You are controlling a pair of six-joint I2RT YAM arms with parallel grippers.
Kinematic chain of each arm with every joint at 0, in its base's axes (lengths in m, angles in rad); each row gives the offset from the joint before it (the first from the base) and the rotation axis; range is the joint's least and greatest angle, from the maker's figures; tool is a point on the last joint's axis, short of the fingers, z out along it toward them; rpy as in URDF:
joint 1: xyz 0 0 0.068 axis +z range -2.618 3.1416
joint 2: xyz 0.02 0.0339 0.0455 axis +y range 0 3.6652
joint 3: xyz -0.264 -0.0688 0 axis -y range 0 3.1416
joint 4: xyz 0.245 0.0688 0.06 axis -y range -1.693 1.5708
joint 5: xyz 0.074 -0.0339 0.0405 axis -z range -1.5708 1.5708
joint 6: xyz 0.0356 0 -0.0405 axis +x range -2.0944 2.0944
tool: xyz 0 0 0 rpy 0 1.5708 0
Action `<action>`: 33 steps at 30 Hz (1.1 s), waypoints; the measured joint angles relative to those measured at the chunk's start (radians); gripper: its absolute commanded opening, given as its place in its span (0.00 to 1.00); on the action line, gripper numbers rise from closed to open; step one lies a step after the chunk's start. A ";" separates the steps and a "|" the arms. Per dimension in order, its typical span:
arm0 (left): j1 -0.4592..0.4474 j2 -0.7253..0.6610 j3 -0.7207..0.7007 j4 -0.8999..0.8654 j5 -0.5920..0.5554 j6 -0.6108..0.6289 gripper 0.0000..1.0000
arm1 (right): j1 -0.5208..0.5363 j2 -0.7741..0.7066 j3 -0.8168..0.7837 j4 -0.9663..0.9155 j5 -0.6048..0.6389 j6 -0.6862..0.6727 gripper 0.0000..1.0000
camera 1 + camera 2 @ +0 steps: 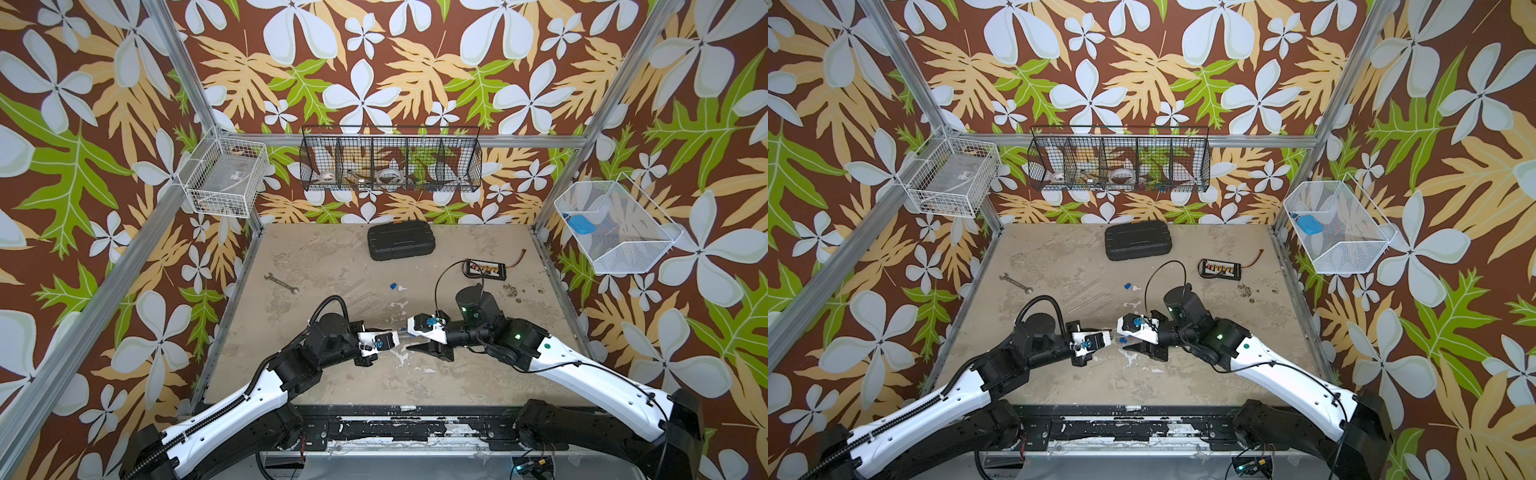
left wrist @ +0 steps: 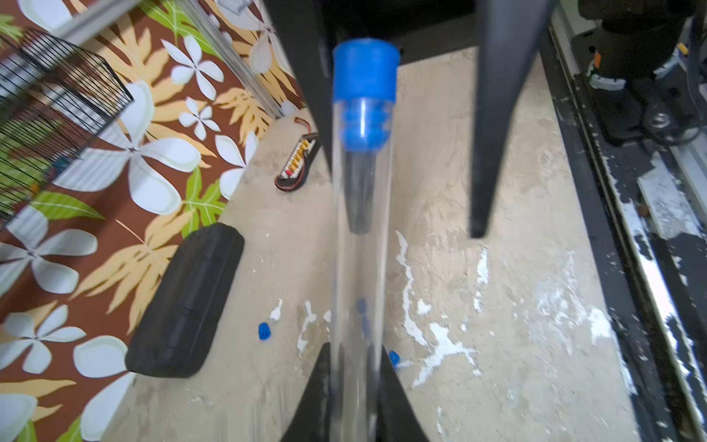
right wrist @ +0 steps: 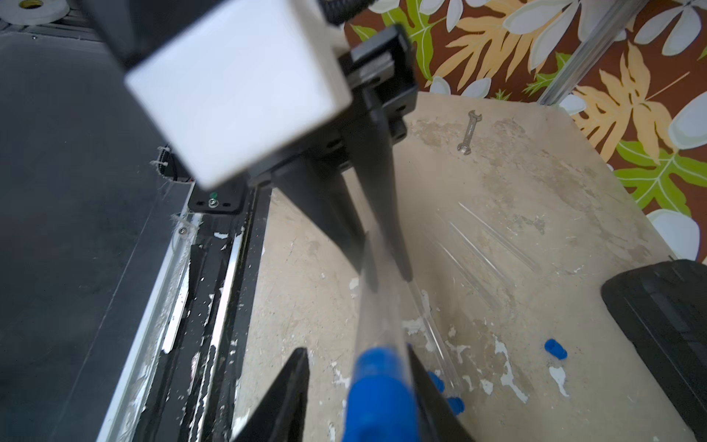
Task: Insert stoppers into test tubes
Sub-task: Insert the stopper into the test tube, then place the test tube at the center of the board.
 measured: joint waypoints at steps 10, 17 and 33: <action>0.023 0.141 0.029 -0.064 0.045 -0.092 0.00 | -0.175 -0.218 -0.018 -0.086 -0.043 0.122 0.59; 0.082 0.244 0.084 -0.129 0.127 -0.178 0.00 | -0.301 -0.230 -0.063 -0.048 0.062 0.350 0.56; 0.261 0.615 0.360 -0.254 0.164 -0.203 0.00 | -0.325 -0.147 -0.107 0.056 0.171 0.497 0.56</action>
